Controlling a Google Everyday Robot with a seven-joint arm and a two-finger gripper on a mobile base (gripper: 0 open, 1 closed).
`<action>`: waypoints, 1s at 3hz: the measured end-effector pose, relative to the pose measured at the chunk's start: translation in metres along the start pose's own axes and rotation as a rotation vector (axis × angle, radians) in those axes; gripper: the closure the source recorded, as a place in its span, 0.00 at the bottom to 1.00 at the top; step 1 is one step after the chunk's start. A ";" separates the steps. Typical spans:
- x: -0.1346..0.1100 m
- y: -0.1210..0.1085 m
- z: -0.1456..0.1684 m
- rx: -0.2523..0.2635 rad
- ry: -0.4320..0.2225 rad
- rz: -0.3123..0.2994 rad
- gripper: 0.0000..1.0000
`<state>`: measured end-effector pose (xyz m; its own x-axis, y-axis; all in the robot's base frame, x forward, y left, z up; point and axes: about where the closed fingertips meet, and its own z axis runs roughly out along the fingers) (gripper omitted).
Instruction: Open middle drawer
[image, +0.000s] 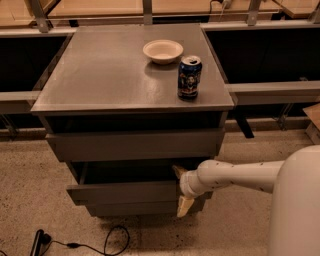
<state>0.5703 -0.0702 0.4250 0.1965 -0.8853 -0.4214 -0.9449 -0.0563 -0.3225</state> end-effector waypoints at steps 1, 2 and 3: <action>-0.010 0.015 -0.005 -0.072 -0.019 -0.005 0.26; -0.016 0.025 -0.006 -0.121 -0.024 -0.009 0.45; -0.024 0.031 -0.006 -0.171 -0.040 -0.017 0.38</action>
Offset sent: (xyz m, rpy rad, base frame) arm -0.0387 0.0124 0.0077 -0.0122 0.1491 0.0928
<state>0.5348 -0.0539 0.4305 0.2196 -0.8645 -0.4521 -0.9715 -0.1514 -0.1824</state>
